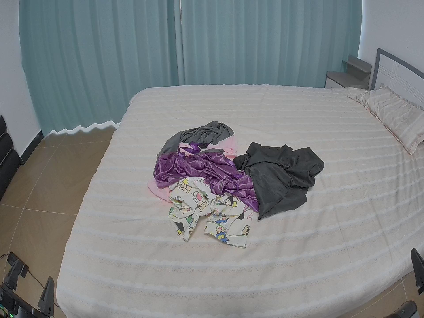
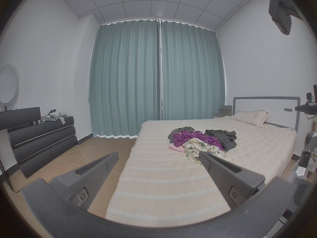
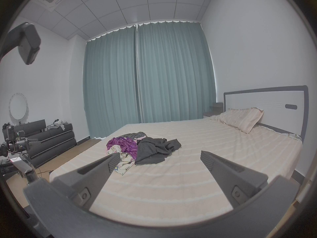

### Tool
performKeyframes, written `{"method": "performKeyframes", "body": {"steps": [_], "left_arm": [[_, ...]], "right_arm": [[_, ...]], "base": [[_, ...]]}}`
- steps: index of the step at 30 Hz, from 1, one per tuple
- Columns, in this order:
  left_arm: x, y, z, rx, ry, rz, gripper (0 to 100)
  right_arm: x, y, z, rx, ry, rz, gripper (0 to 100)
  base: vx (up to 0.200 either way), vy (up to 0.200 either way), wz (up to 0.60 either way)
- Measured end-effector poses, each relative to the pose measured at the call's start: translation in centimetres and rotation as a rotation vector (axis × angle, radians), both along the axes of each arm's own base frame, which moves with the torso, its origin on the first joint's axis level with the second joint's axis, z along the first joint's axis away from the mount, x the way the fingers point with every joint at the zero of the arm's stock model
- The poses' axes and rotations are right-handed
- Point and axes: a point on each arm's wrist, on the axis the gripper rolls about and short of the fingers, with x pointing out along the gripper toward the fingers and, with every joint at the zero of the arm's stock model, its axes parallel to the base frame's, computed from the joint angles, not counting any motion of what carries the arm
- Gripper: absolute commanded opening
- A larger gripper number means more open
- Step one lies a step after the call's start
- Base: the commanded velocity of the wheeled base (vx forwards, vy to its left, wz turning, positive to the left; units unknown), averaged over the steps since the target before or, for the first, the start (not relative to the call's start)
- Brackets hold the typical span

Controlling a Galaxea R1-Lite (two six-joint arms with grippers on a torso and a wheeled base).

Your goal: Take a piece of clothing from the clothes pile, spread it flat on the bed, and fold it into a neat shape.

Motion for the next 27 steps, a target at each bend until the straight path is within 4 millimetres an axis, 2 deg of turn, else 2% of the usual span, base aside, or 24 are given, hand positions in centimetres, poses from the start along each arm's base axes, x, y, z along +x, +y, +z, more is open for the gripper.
{"method": "performKeyframes", "body": {"steps": [6, 9, 19, 25, 26, 27], "left_arm": [[0.0, 0.0, 0.0, 0.0, 0.0, 0.0, 100], [0.0, 0.0, 0.0, 0.0, 0.0, 0.0, 100], [0.0, 0.0, 0.0, 0.0, 0.0, 0.0, 100], [0.0, 0.0, 0.0, 0.0, 0.0, 0.0, 100], [0.0, 0.0, 0.0, 0.0, 0.0, 0.0, 100], [0.0, 0.0, 0.0, 0.0, 0.0, 0.0, 100]], "right_arm": [[1.1, 0.1, 0.8, 0.092, 0.049, 0.045, 100], [2.5, 0.3, 1.4, 0.171, 0.104, 0.087, 100], [10.6, 2.3, 2.7, 0.44, 0.343, 0.215, 100], [16.2, 4.7, 1.8, 0.554, 0.473, 0.229, 100], [16.6, 5.0, 1.7, 0.561, 0.482, 0.227, 100], [18.3, 6.0, 1.1, 0.585, 0.52, 0.221, 100]], "base": [[0.0, 0.0, 0.0], [0.0, 0.0, 0.0], [0.0, 0.0, 0.0], [0.0, 0.0, 0.0], [0.0, 0.0, 0.0], [0.0, 0.0, 0.0]]}}
